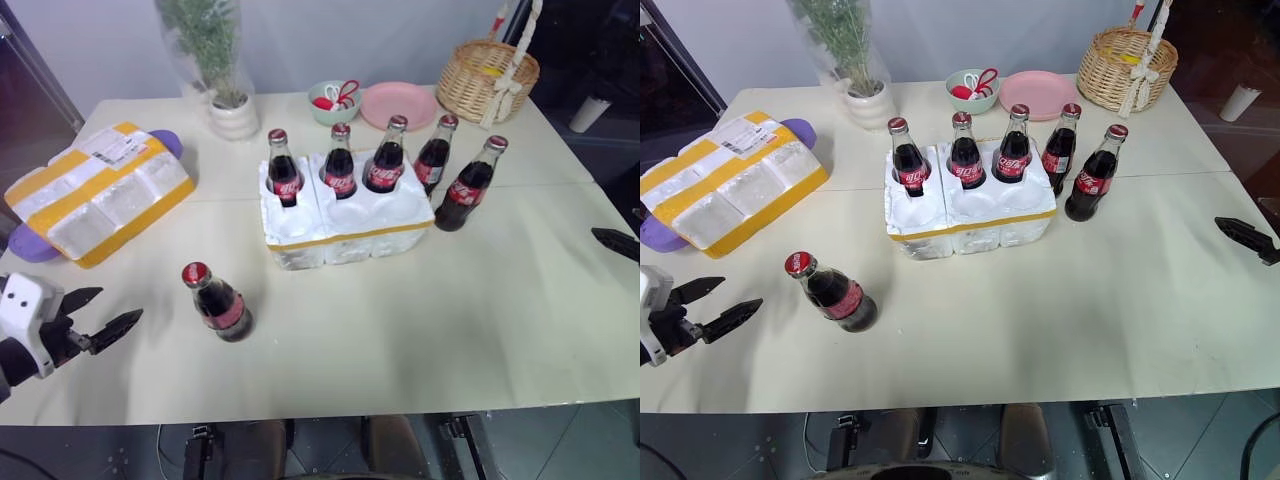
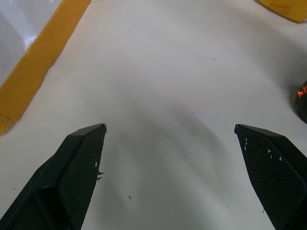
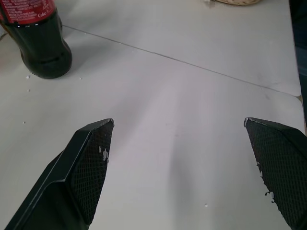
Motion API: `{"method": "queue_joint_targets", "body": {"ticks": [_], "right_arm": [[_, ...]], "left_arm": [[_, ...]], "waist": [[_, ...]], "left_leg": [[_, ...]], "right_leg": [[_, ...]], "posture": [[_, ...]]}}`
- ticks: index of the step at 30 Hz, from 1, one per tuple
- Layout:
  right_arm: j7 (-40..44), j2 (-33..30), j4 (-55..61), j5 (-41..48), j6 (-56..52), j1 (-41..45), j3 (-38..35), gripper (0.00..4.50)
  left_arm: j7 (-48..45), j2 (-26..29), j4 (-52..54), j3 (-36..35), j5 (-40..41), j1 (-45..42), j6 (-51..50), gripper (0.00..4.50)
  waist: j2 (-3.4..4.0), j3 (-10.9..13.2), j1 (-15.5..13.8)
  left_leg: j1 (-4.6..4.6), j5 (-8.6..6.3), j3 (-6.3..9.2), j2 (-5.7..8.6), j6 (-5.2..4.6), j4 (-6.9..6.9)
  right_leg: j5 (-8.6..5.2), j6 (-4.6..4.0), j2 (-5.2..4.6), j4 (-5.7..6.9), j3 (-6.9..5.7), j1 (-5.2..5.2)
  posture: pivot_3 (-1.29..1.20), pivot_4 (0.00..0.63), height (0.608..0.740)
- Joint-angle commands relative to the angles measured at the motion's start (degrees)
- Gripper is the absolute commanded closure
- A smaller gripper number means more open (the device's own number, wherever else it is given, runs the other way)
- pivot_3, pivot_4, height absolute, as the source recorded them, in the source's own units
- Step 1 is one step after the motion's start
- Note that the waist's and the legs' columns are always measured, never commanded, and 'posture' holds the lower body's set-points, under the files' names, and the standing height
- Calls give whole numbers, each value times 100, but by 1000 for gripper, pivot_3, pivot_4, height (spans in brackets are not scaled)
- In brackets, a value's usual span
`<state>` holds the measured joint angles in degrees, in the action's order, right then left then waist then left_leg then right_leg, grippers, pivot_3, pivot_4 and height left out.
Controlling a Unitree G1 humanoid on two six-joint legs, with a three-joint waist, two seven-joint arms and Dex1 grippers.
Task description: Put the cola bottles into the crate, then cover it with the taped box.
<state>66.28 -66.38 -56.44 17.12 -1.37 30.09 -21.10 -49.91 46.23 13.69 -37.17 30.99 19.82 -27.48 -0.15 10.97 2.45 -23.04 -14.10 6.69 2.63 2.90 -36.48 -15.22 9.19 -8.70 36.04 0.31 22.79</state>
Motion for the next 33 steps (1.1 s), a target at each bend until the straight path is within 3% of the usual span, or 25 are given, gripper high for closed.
{"method": "queue_joint_targets", "body": {"ticks": [1, 4, 6, 10, 13, 22, 33], "right_arm": [[24, -115, 77, 123, -24, 7, -215, 0], [203, -145, 155, 165, -87, 24, -211, 0], [766, -238, 385, 303, -426, 73, -142, 0], [2144, -443, 1925, 731, -1298, -485, 93, 0], [2589, -579, 3239, 1181, -2002, -1116, -14, 0], [2534, -608, 5704, 2306, -3564, -1754, -699, 0], [1832, -517, 6077, 2532, -4040, -1479, -730, 0]], "left_arm": [[-96, 54, 89, -30, 59, -26, -18, 15], [-238, 103, 156, 69, 46, -106, 54, 15], [-482, 200, 212, 85, 202, -231, 44, 15], [-899, 371, 123, 165, 349, -495, 87, 15], [-1318, 579, 71, 356, 236, -514, 290, 15], [-1863, 712, 567, 1064, 430, -945, 344, 15], [-1787, 363, 777, 1735, 436, -1273, 411, 15]], "waist": [[0, 0, -1], [0, 0, -1], [0, 0, -4], [10, 1, -3], [10, 1, -2], [9, 2, -42], [8, 2, -159]], "left_leg": [[0, 0, 0, 0, 0, 0], [0, 0, -1, 0, 0, 0], [1, 0, -1, 0, 0, 0], [2, 0, -1, 0, 0, 0], [7, 0, -1, -3, 0, 11], [22, 0, -8, -5, 0, 20], [22, 0, -11, -7, 0, 20]], "right_leg": [[0, 0, 0, 0, 0, 0], [0, 0, 0, 0, 1, 0], [0, 1, 0, 1, 1, 0], [1, 2, 1, 3, 2, 0], [1, 2, 3, 4, 2, 1], [1, 1, 3, 5, 8, -4], [4, -2, 5, 5, 8, -1]], "posture": [[0, 150, 737], [0, 150, 737], [0, 150, 737], [0, 150, 737], [0, 150, 737], [0, 150, 737], [0, 150, 737]]}}
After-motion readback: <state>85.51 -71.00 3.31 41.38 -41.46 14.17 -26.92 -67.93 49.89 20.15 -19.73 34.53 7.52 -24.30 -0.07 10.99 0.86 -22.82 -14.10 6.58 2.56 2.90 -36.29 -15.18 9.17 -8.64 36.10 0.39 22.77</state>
